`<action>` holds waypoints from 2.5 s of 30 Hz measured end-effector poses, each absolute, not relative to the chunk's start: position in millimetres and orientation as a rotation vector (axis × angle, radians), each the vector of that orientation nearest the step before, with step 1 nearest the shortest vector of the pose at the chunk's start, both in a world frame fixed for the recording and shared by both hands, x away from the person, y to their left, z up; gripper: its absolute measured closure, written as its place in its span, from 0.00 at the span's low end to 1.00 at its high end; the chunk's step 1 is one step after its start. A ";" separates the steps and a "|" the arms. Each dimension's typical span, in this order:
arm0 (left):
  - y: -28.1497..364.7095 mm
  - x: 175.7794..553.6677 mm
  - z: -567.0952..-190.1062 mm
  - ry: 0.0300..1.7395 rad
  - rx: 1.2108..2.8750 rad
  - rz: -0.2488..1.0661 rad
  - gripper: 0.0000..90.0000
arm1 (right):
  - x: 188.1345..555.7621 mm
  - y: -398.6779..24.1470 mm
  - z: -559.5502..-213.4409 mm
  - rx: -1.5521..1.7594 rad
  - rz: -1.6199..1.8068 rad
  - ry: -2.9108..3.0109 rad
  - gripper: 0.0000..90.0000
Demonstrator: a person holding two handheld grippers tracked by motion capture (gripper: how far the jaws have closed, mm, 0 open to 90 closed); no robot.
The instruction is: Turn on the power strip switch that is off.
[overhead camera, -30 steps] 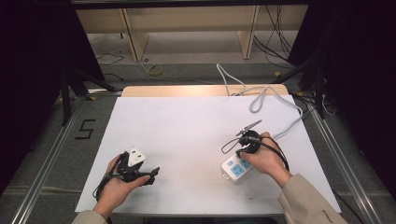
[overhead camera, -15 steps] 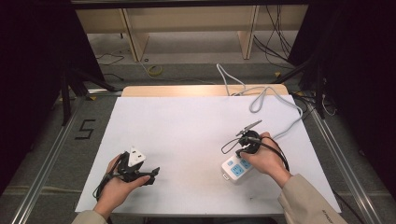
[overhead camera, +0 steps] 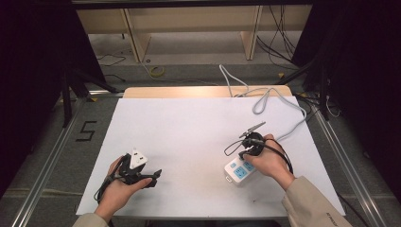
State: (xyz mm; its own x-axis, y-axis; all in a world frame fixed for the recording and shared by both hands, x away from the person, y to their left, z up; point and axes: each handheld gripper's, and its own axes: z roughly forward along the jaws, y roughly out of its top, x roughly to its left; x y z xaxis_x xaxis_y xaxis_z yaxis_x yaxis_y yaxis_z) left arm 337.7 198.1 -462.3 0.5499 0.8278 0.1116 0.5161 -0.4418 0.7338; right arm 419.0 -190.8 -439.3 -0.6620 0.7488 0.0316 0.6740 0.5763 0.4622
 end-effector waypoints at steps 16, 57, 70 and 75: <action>198.0 338.1 -462.7 1.076 2.129 0.615 0.23 | 420.1 -192.4 -439.2 1.211 0.682 2.644 1.00; 198.4 338.1 -462.7 1.079 2.125 0.614 0.23 | 417.5 -202.0 -433.8 1.197 0.765 2.617 0.96; 198.6 337.6 -462.7 1.082 2.126 0.612 0.23 | 409.9 -214.8 -429.5 1.204 0.831 2.581 0.84; 199.4 337.8 -463.1 1.083 2.127 0.611 0.23 | 404.8 -222.0 -427.7 1.211 0.865 2.557 0.77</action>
